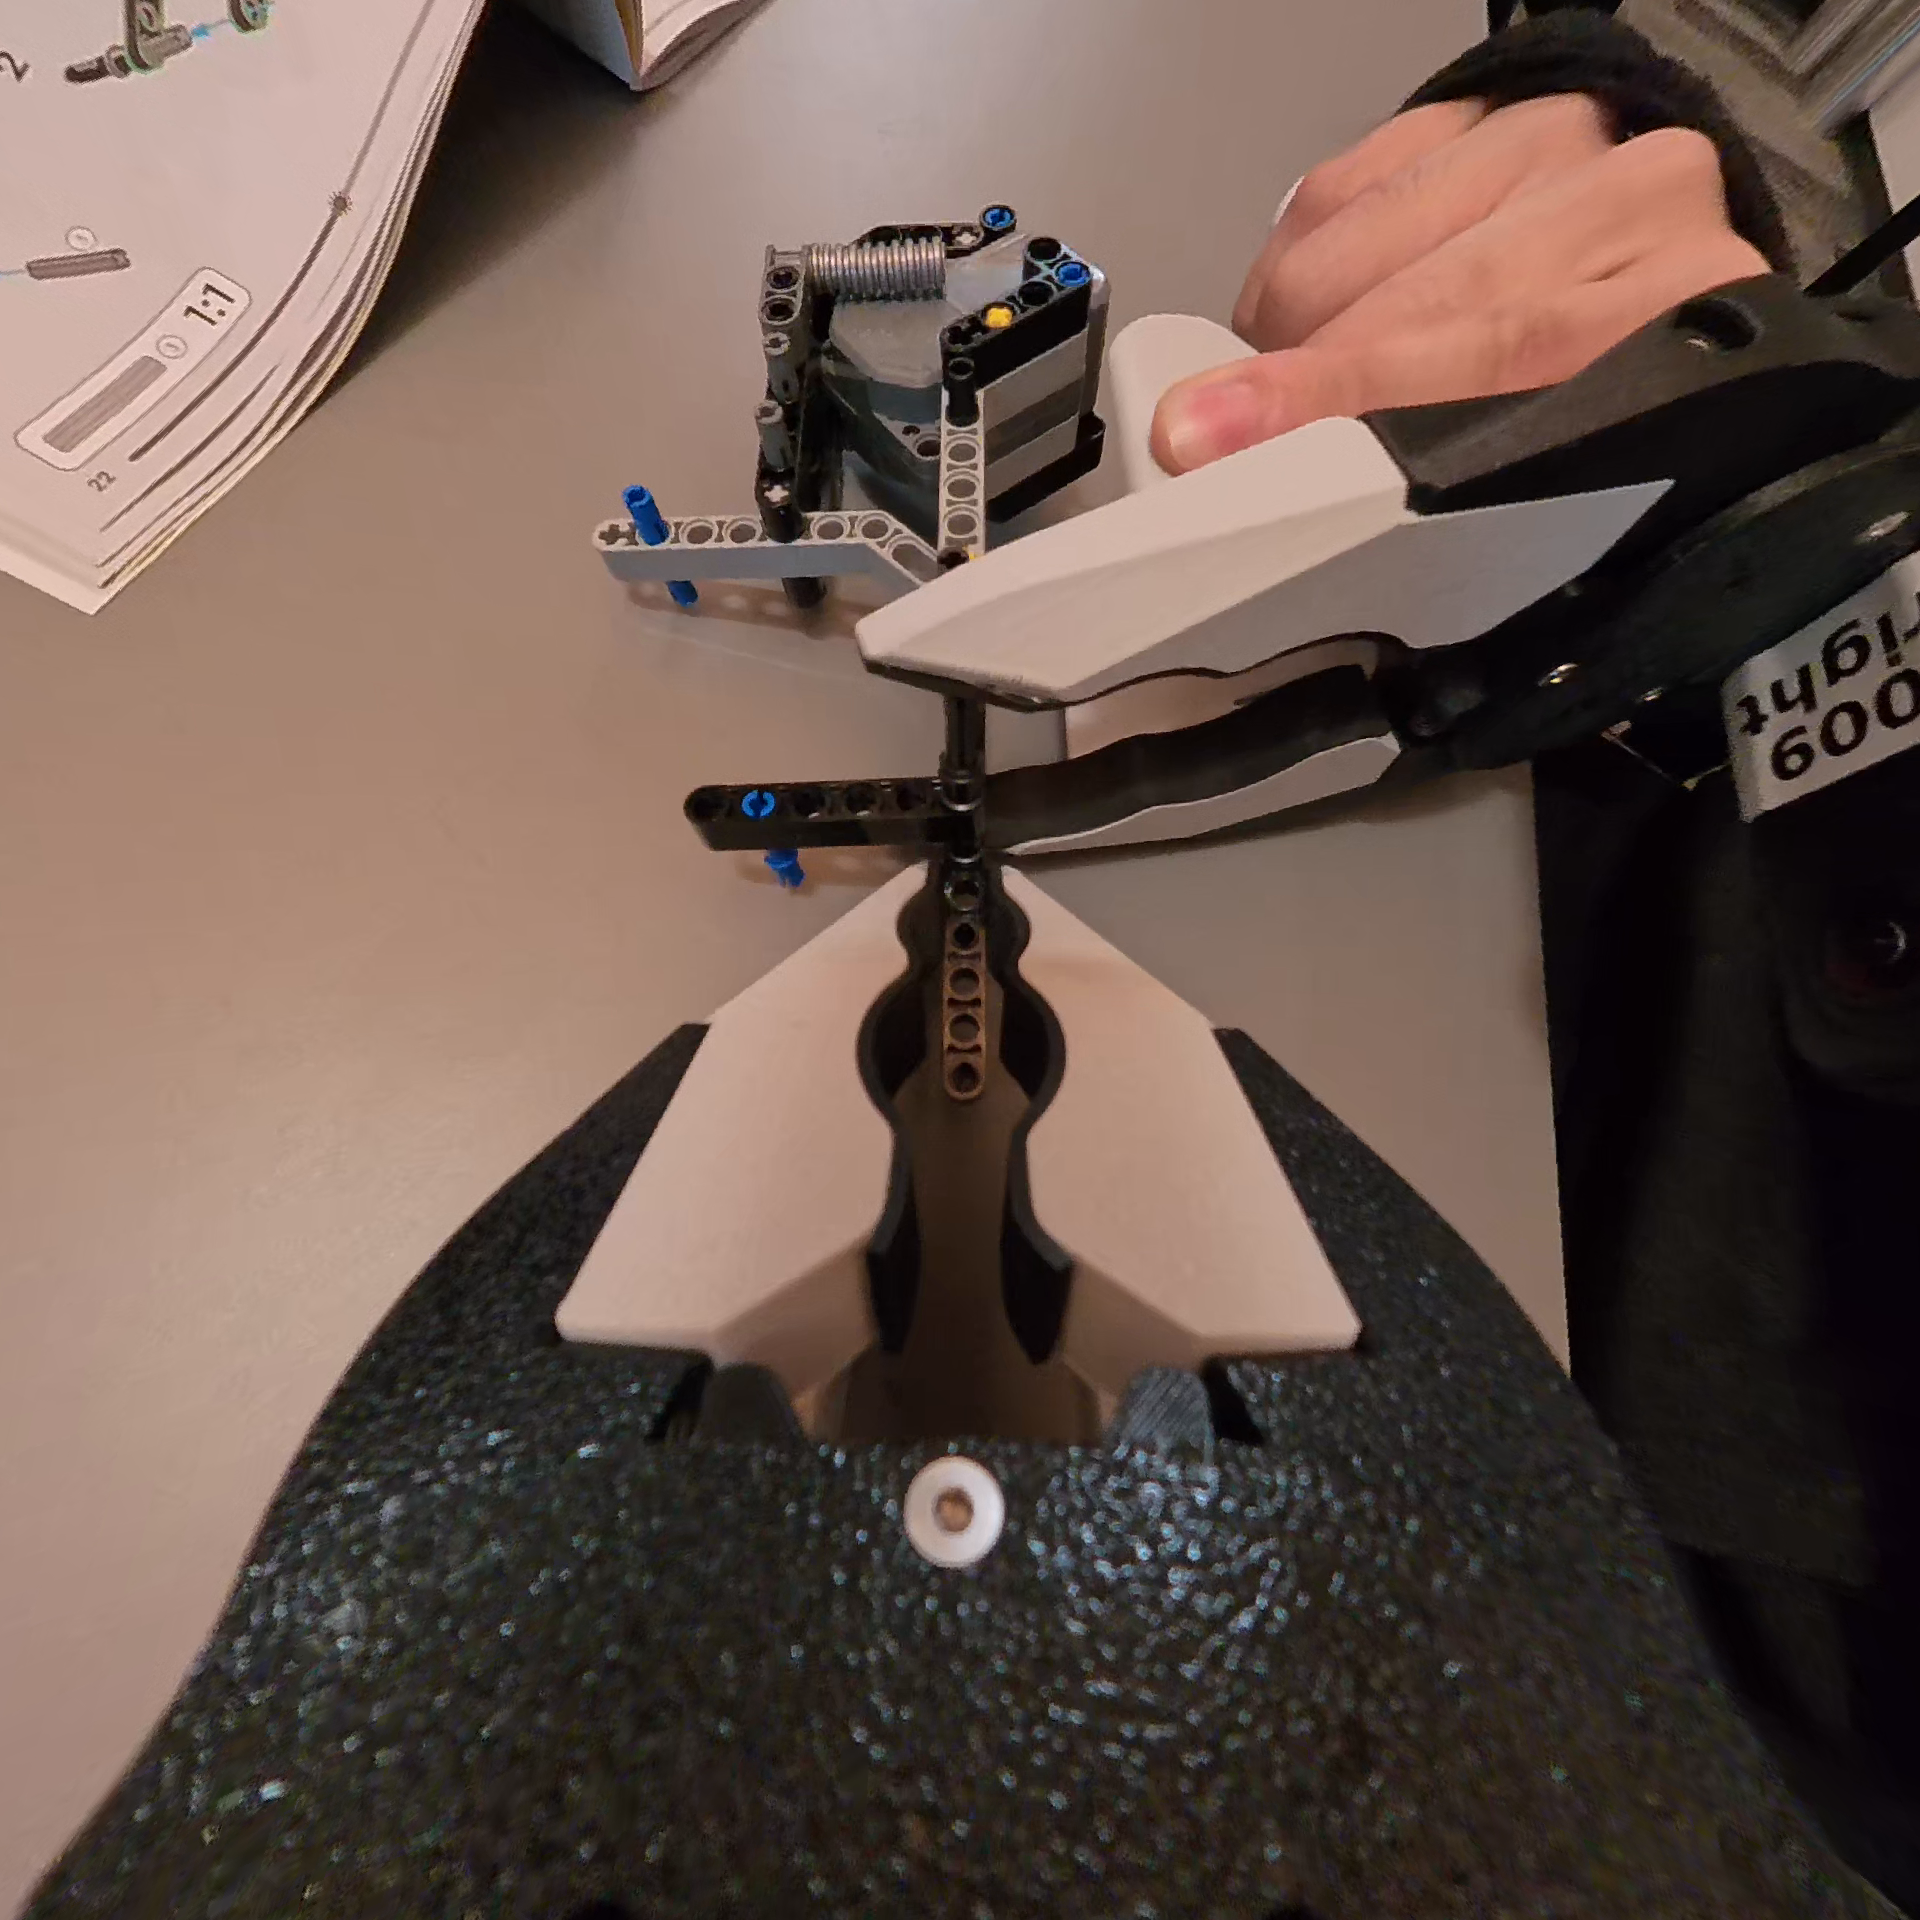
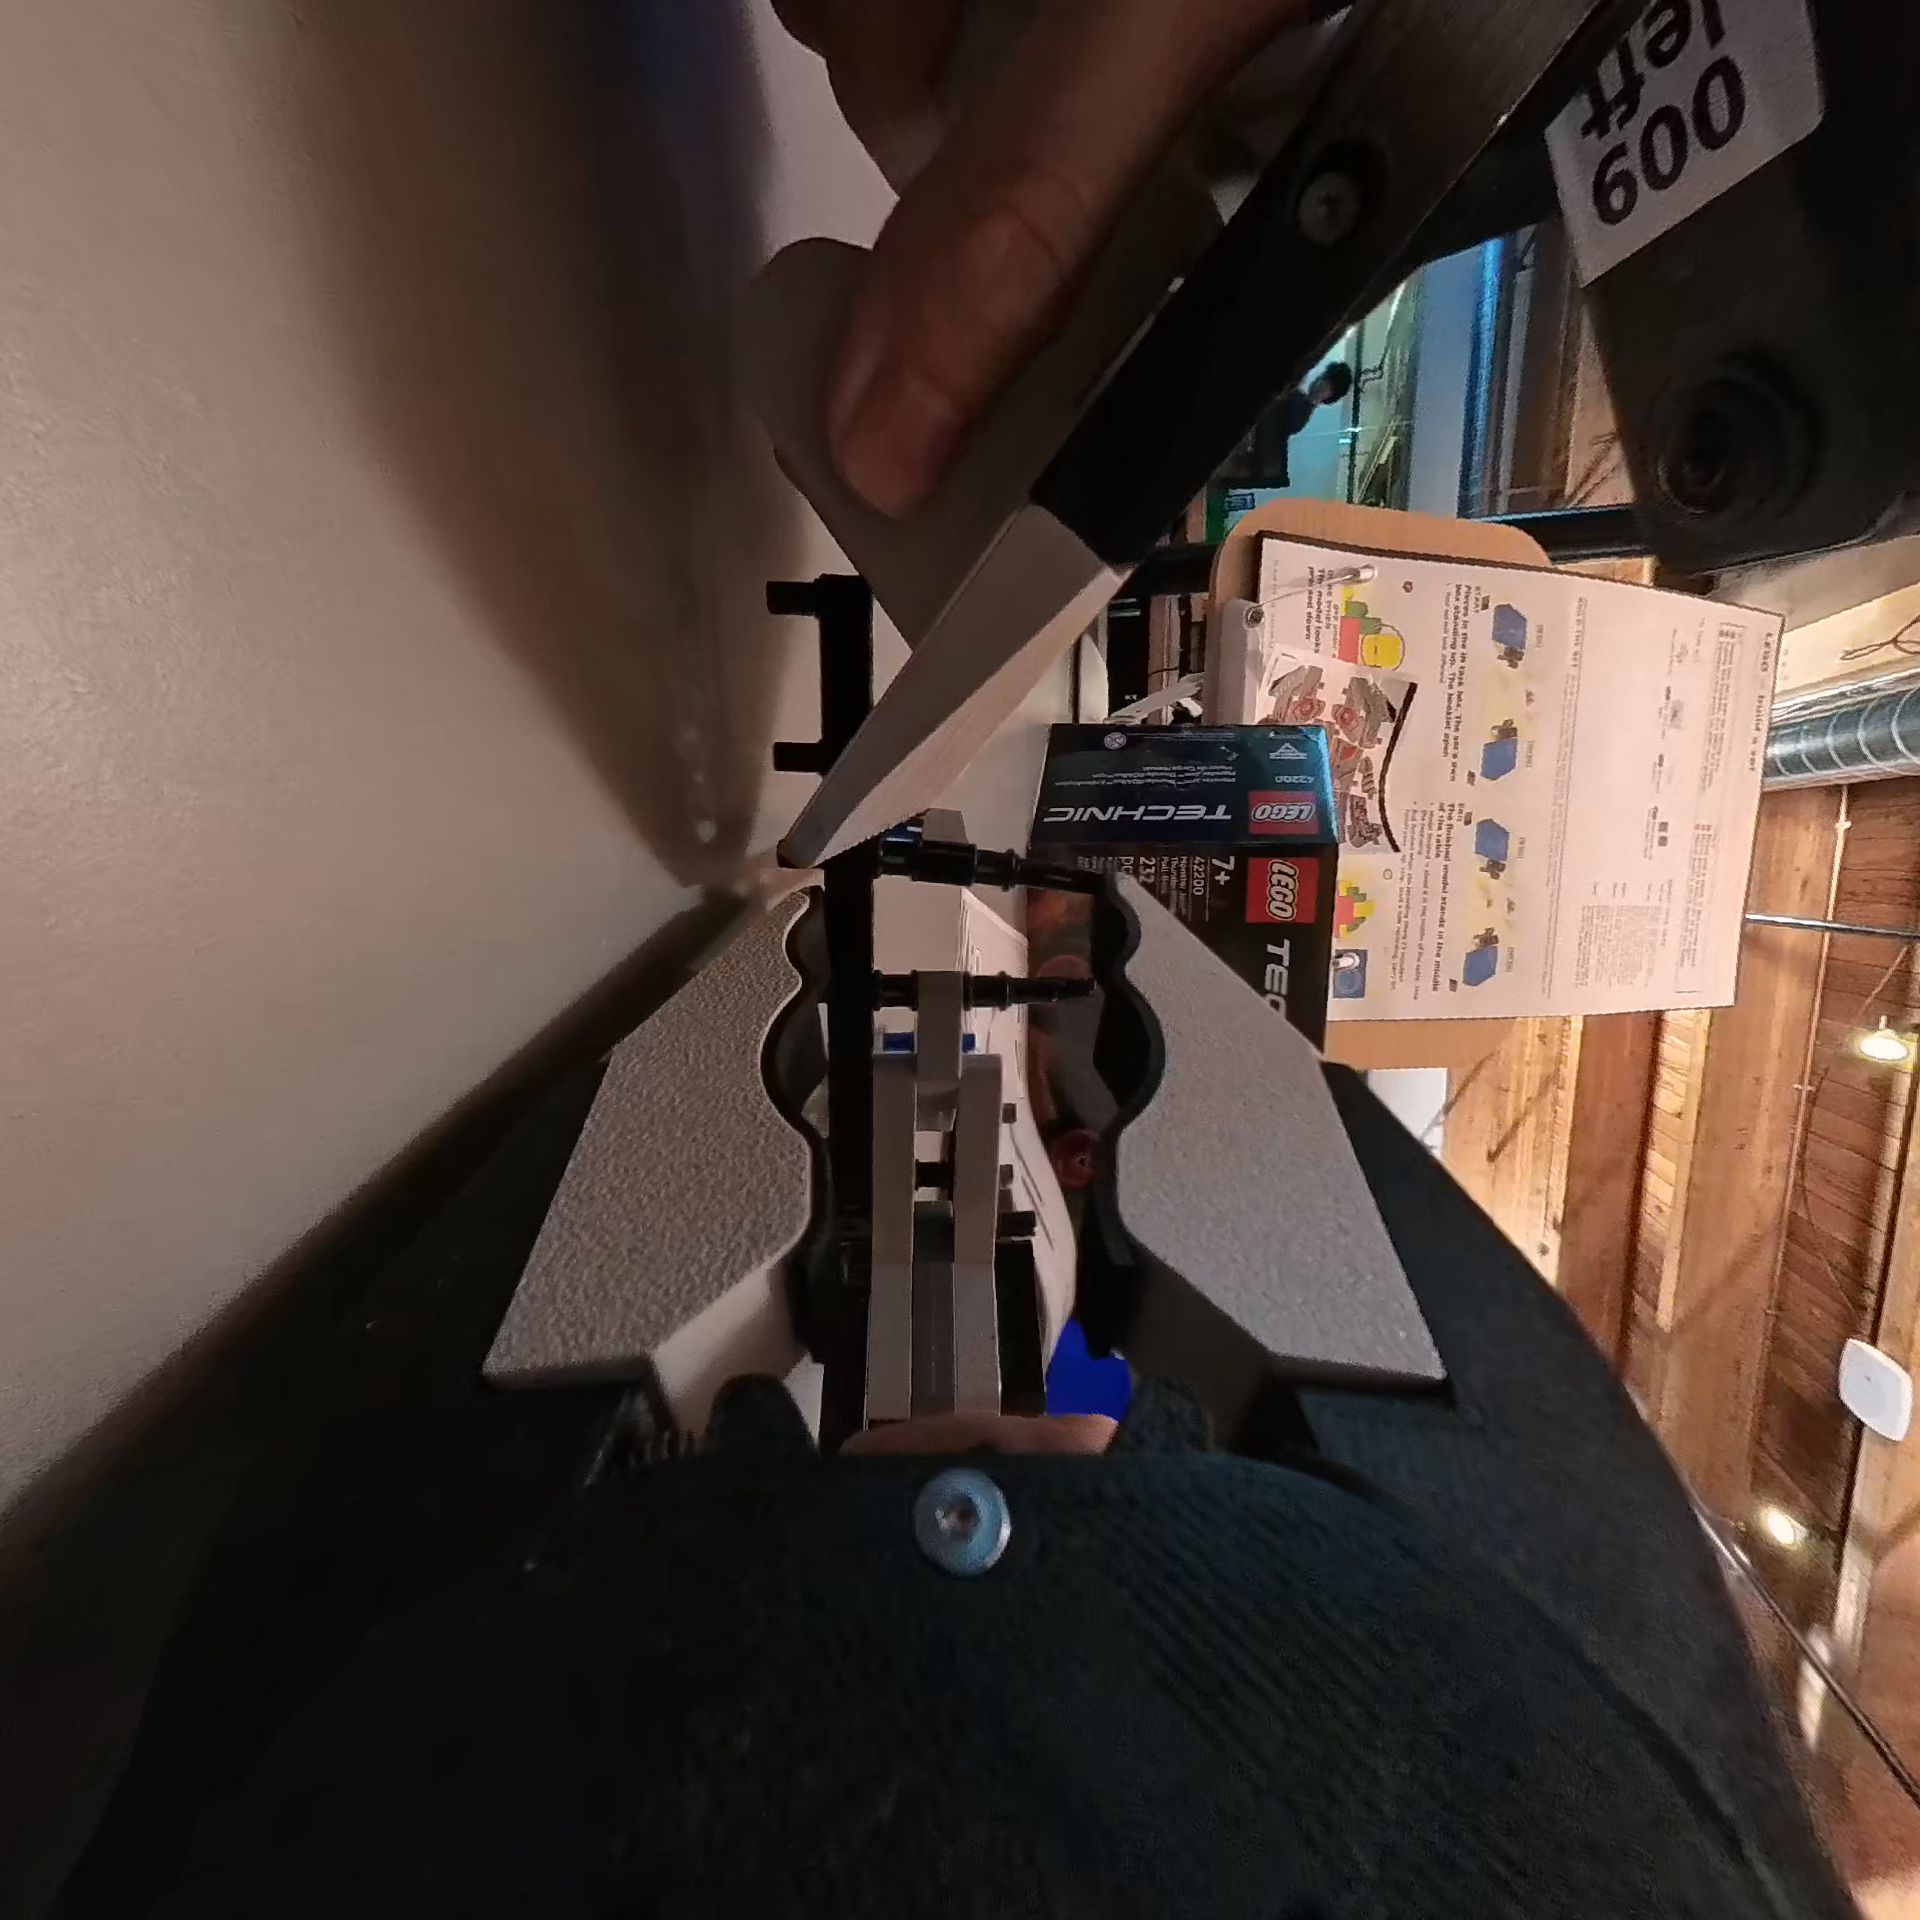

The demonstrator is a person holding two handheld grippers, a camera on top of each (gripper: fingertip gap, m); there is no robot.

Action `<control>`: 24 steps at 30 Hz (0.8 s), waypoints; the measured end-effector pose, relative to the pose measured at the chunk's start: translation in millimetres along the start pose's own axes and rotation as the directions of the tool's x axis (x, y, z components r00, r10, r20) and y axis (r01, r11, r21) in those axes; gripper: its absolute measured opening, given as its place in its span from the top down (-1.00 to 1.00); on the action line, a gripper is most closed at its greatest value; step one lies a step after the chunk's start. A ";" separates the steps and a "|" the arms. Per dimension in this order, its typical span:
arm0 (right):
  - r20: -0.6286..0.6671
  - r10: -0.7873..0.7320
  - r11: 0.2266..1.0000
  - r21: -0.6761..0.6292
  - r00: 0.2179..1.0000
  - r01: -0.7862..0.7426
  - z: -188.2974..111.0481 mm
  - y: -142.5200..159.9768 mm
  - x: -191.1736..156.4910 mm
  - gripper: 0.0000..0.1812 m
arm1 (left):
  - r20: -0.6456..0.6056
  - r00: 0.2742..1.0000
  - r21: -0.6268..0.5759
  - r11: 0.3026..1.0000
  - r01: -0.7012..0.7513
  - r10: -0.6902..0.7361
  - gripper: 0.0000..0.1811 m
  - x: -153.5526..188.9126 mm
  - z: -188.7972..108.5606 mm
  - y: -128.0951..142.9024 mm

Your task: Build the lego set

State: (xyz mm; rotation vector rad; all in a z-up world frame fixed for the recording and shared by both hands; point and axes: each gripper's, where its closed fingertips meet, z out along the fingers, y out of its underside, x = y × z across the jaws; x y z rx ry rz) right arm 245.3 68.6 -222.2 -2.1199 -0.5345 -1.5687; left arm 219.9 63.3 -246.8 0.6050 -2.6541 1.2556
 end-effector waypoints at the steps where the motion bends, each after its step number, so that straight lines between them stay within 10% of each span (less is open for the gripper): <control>1: -0.004 -0.003 1.000 0.006 1.000 0.003 0.1 -0.2 0.4 0.46 | 0.002 1.000 0.001 1.000 -0.002 0.002 0.94 -0.1 -0.2 -0.3; 13: 0.208 0.128 0.991 0.009 0.970 -0.133 -28.3 4.6 -2.7 0.45 | 0.036 0.997 0.058 0.996 -0.070 0.068 0.94 -1.7 -2.4 -8.7; 18: 0.235 0.680 0.716 -0.007 0.695 -0.698 -44.4 -4.5 22.2 0.58 | 0.081 0.981 0.035 0.983 -0.182 0.178 0.94 -1.1 1.9 -8.0; 24: 0.239 0.792 0.586 -0.041 0.562 -0.809 -39.6 1.4 10.8 0.64 | 0.062 0.986 0.016 0.988 -0.155 0.154 0.94 0.2 6.1 -2.6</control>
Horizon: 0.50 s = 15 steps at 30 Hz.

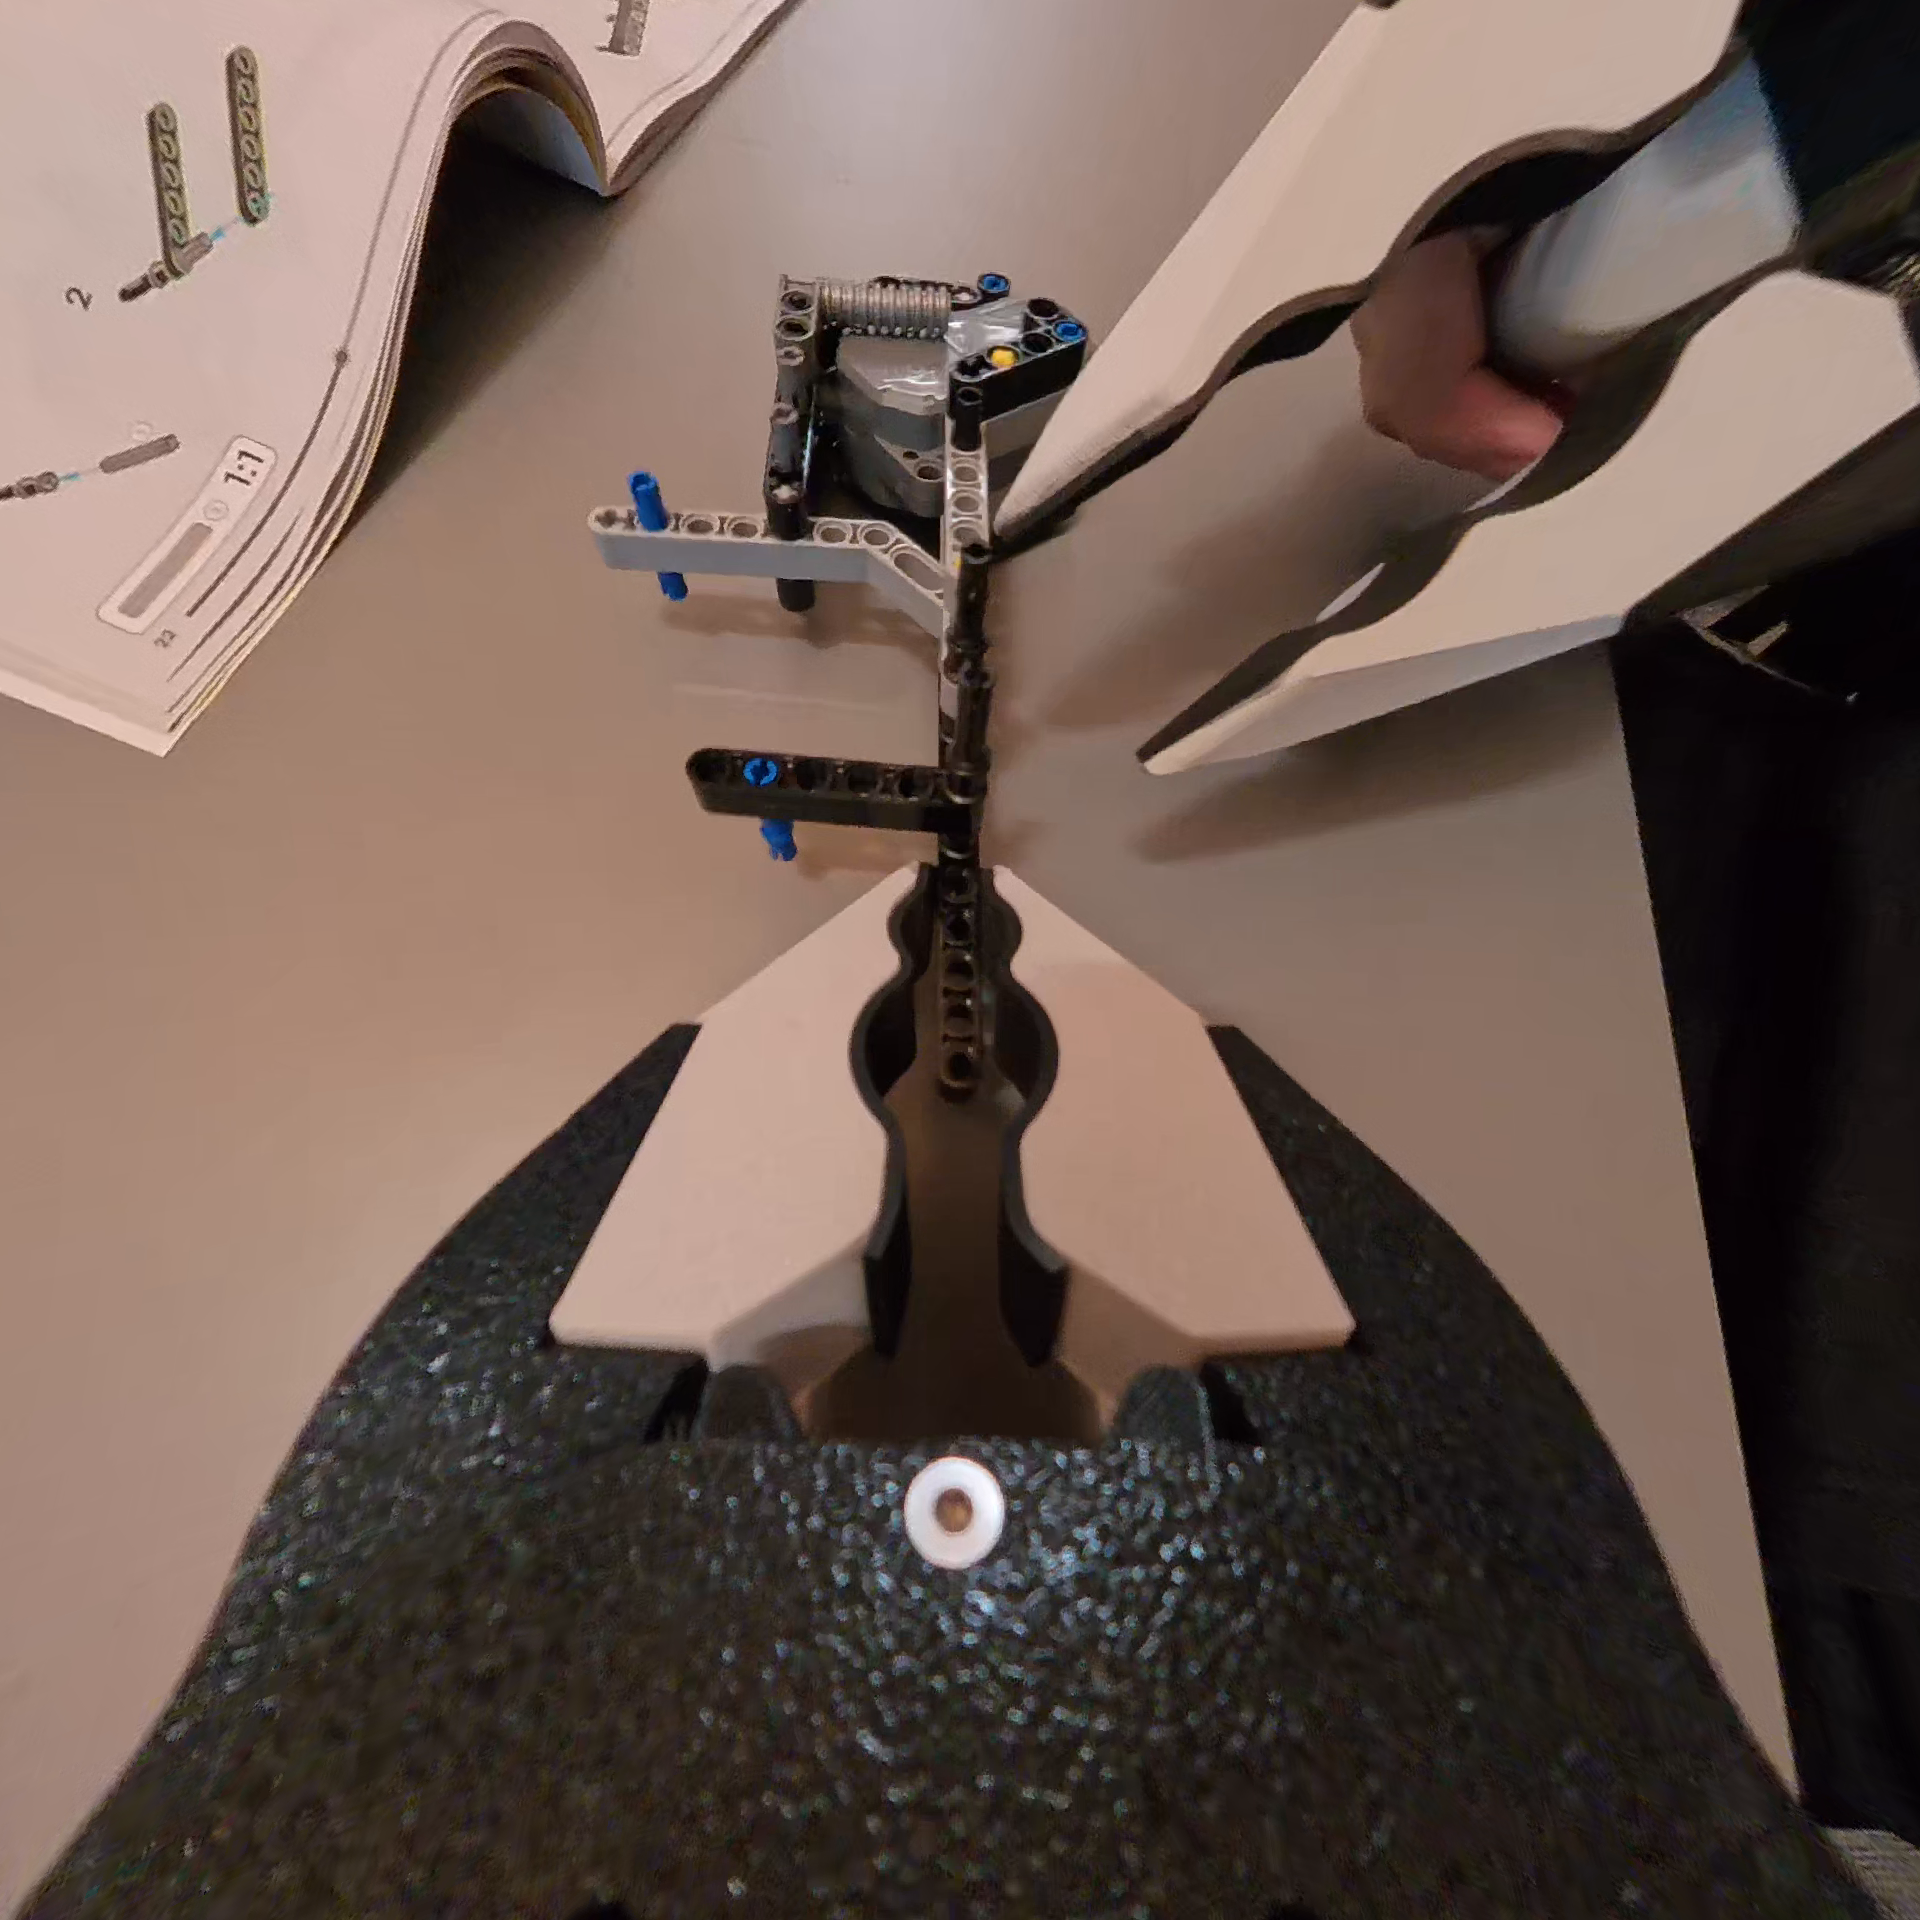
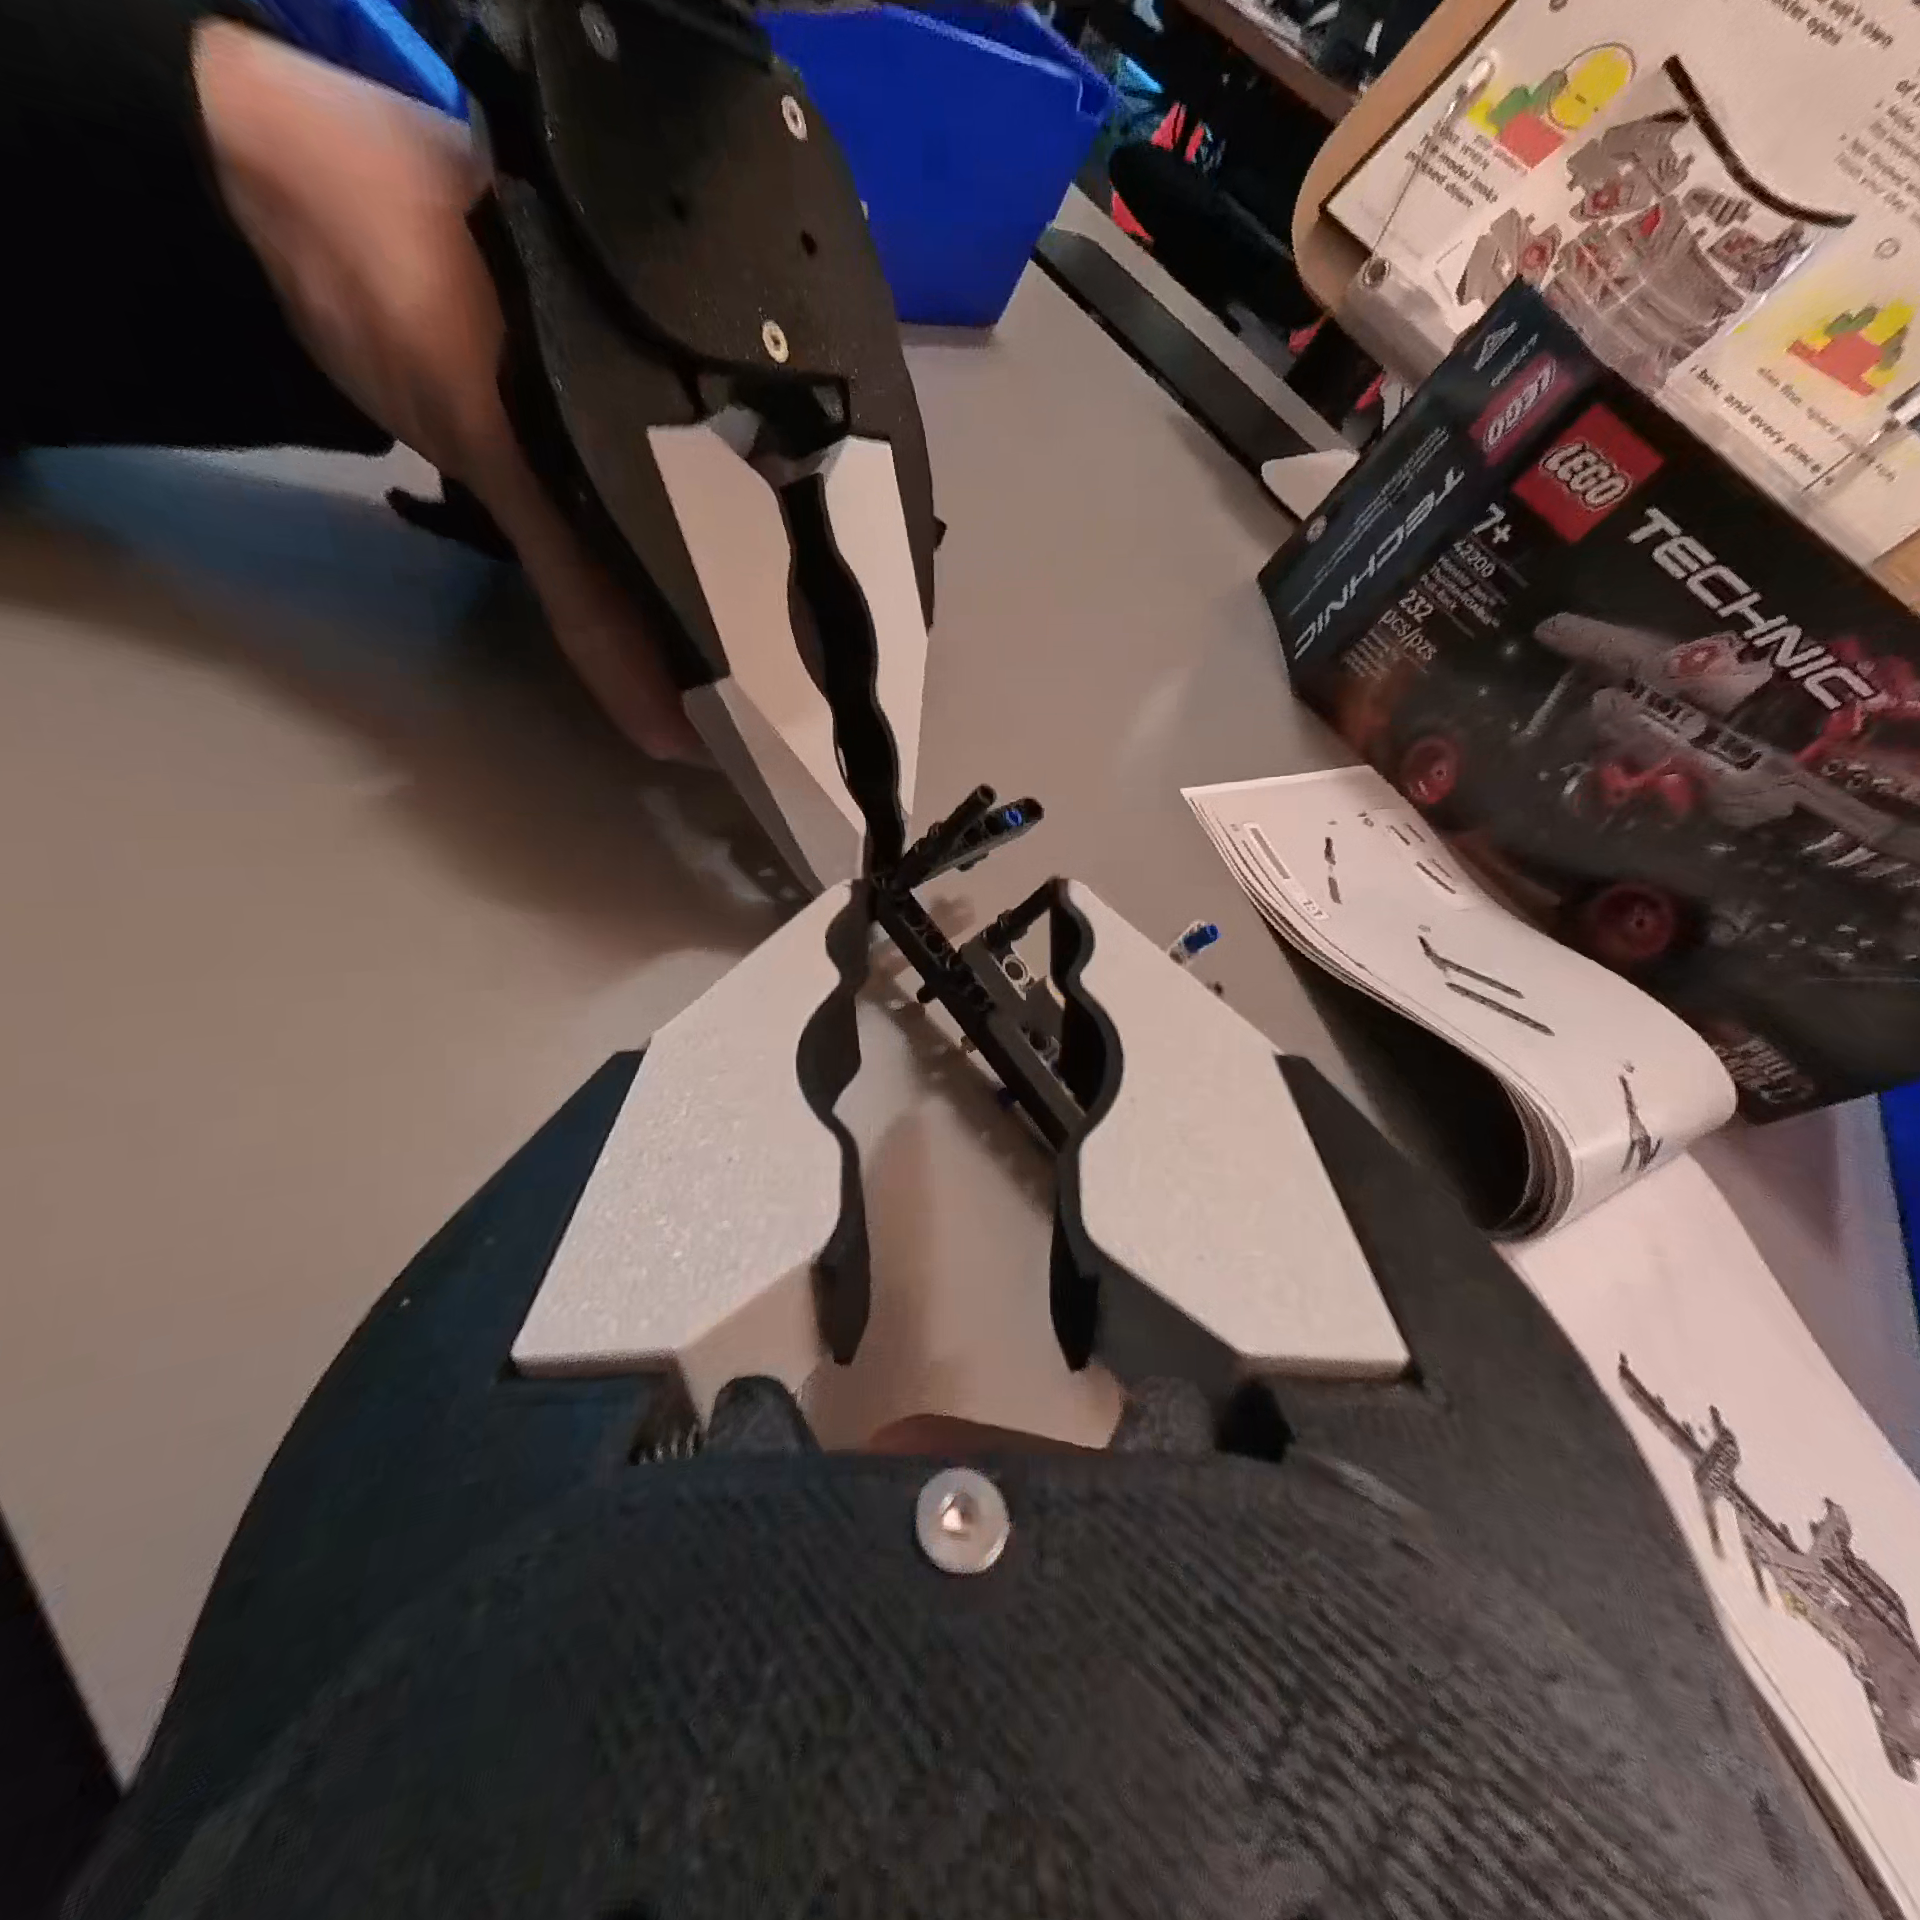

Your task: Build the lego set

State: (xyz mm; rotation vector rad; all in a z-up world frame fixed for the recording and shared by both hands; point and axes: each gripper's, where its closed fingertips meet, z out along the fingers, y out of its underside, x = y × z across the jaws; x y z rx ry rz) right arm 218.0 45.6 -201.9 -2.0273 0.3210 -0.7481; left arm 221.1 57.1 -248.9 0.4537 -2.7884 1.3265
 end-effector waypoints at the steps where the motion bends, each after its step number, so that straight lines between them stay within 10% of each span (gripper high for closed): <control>1: -0.006 -0.016 1.000 -0.010 1.000 0.016 0.9 2.6 0.5 0.63 | -0.002 1.000 -0.002 1.000 0.013 -0.013 0.92 -0.8 0.1 1.0; 15: 0.071 -0.058 0.992 0.113 0.996 0.049 -42.8 -20.3 30.8 0.61 | -0.109 0.993 0.153 0.987 0.057 -0.041 0.73 1.8 -41.5 -14.2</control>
